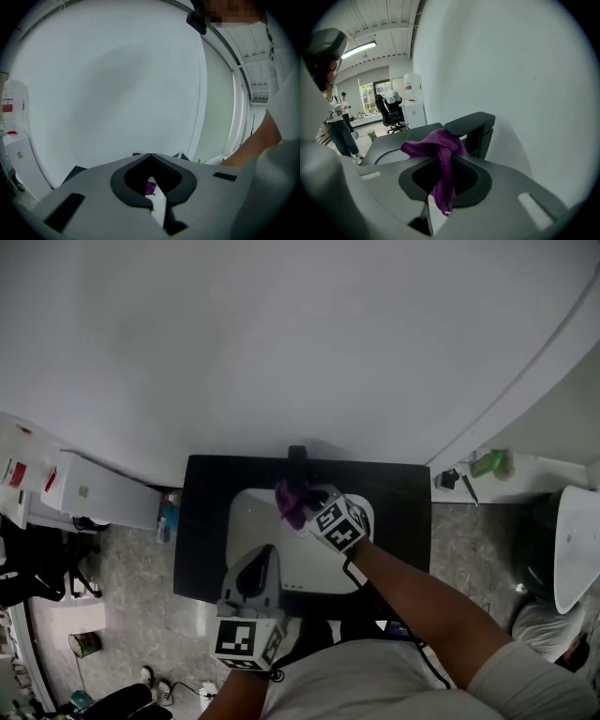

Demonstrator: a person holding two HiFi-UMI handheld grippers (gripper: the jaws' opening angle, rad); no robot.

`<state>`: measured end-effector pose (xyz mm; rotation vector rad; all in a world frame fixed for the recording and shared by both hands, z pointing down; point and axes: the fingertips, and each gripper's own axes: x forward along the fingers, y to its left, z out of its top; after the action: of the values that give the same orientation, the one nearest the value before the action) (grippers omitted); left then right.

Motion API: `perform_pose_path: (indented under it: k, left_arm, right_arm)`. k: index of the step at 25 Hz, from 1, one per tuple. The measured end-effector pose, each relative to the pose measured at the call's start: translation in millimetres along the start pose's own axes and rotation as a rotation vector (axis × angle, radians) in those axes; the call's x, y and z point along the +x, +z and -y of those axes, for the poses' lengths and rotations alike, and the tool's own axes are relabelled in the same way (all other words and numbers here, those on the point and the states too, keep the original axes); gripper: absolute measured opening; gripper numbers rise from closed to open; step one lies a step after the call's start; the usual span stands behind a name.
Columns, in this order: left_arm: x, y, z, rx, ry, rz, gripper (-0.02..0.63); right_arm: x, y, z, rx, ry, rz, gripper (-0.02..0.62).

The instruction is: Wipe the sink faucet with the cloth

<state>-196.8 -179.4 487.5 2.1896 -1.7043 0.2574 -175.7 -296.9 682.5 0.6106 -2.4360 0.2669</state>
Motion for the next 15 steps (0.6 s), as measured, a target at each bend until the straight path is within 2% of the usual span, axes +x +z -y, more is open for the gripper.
perform_pose_path:
  k: [2, 4, 5, 6, 8, 10, 12, 15]
  left_arm:
    - [2, -1, -3, -0.006, 0.001, 0.001, 0.006]
    - [5, -4, -6, -0.018, 0.003, 0.001, 0.006]
    - [6, -4, -8, -0.024, 0.003, 0.001, 0.006]
    - [7, -4, -9, -0.027, 0.002, 0.002, 0.006]
    - [9, -3, -11, -0.025, -0.003, 0.007, 0.006]
    - [12, -4, -14, -0.026, -0.006, 0.004, 0.006]
    - [11, -5, -17, -0.031, -0.003, 0.006, 0.006]
    - [6, 3, -21, -0.033, 0.003, 0.033, 0.006]
  right_arm:
    - [-9, -16, -21, 0.048, 0.060, 0.004, 0.054]
    - [-18, -30, -32, 0.160, 0.104, 0.019, 0.055]
    - [-24, -31, -28, 0.222, 0.096, 0.042, 0.055]
    - [-32, -28, -17, 0.275, 0.060, 0.076, 0.055]
    - [-50, -7, 21, 0.336, -0.066, 0.161, 0.055]
    - [-61, 26, 57, 0.329, -0.163, 0.240, 0.055]
    - [-55, 53, 77, 0.292, -0.187, 0.277, 0.055]
    - [-22, 61, 98, 0.286, -0.185, 0.259, 0.055]
